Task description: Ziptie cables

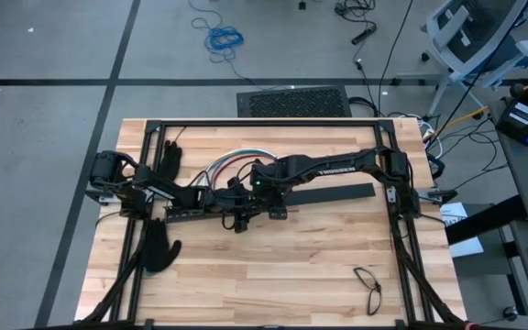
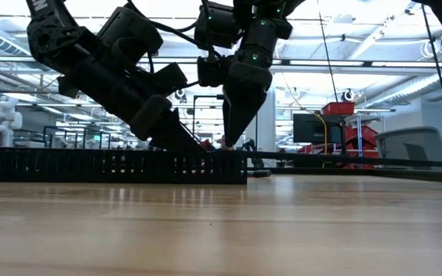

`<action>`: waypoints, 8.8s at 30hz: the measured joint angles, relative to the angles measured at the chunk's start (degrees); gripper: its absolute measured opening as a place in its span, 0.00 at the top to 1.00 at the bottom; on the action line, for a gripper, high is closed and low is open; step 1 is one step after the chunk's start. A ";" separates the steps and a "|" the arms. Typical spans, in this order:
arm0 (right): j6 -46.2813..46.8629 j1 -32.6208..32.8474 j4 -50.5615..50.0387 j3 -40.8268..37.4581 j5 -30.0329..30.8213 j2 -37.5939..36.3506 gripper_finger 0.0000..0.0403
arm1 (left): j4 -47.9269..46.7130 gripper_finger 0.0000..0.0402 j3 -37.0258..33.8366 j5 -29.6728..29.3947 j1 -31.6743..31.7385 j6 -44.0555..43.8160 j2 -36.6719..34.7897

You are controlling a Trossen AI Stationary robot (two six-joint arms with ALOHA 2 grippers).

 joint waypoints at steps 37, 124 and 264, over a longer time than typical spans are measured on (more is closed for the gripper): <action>-5.73 0.12 -5.22 0.02 -10.29 -0.98 0.18 | -0.25 0.19 0.00 -0.30 0.05 -0.21 0.00; -5.72 -2.48 -1.42 0.04 -4.38 2.85 0.39 | -1.37 0.19 0.00 -1.53 0.00 -2.94 0.00; -6.58 -2.37 -2.51 0.04 -4.50 2.80 0.39 | -7.28 0.37 0.20 2.62 1.84 -10.28 -3.92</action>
